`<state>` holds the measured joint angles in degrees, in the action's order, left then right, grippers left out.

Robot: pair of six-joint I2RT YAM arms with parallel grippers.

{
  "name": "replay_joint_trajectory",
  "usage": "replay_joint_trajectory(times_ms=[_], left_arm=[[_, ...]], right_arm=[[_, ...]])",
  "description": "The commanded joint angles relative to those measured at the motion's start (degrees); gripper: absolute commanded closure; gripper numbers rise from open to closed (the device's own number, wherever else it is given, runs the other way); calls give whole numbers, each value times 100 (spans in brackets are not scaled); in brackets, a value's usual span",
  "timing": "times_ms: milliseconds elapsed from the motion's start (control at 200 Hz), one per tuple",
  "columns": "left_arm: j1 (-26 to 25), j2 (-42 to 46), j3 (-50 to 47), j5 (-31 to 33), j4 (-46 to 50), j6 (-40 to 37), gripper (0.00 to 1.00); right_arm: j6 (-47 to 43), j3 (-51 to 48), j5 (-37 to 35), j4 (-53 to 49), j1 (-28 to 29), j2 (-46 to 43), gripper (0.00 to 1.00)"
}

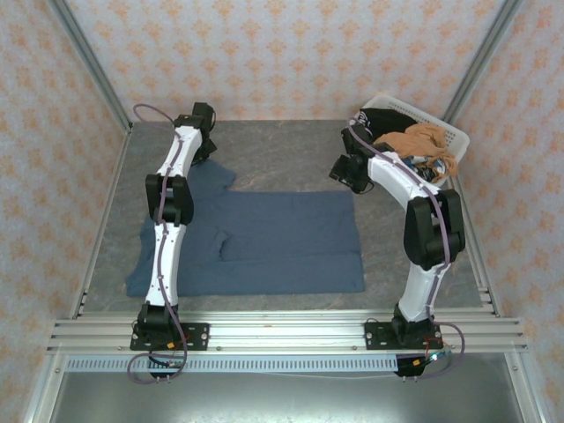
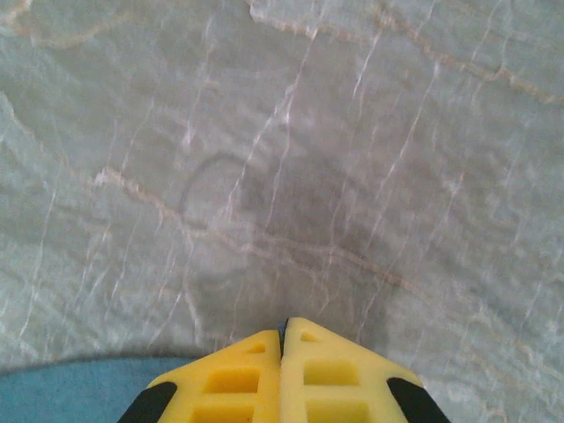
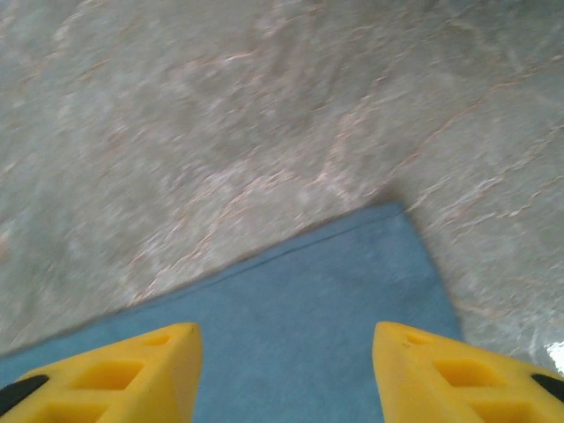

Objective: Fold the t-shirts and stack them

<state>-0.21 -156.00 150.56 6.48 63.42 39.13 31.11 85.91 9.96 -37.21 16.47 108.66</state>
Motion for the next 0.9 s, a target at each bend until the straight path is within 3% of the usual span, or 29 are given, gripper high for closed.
replay_joint_trajectory(times_ms=[0,130,395,786,896], left_arm=[[-89,610,-293,137,356,-40,100],[-119,992,-541,94,294,-116,100],[-151,1618,-1349,-137,121,-306,100],[-164,1911,-1697,-216,180,-473,100],[-164,1915,-1688,-274,171,-451,100]], right_arm=[[398,-69,-770,303,-10,249,48],[565,132,-1127,305,-43,580,50],[749,376,-1195,-105,-65,1131,53],[840,441,-994,-248,-72,1489,68],[858,352,-1046,-246,-71,1446,79]])
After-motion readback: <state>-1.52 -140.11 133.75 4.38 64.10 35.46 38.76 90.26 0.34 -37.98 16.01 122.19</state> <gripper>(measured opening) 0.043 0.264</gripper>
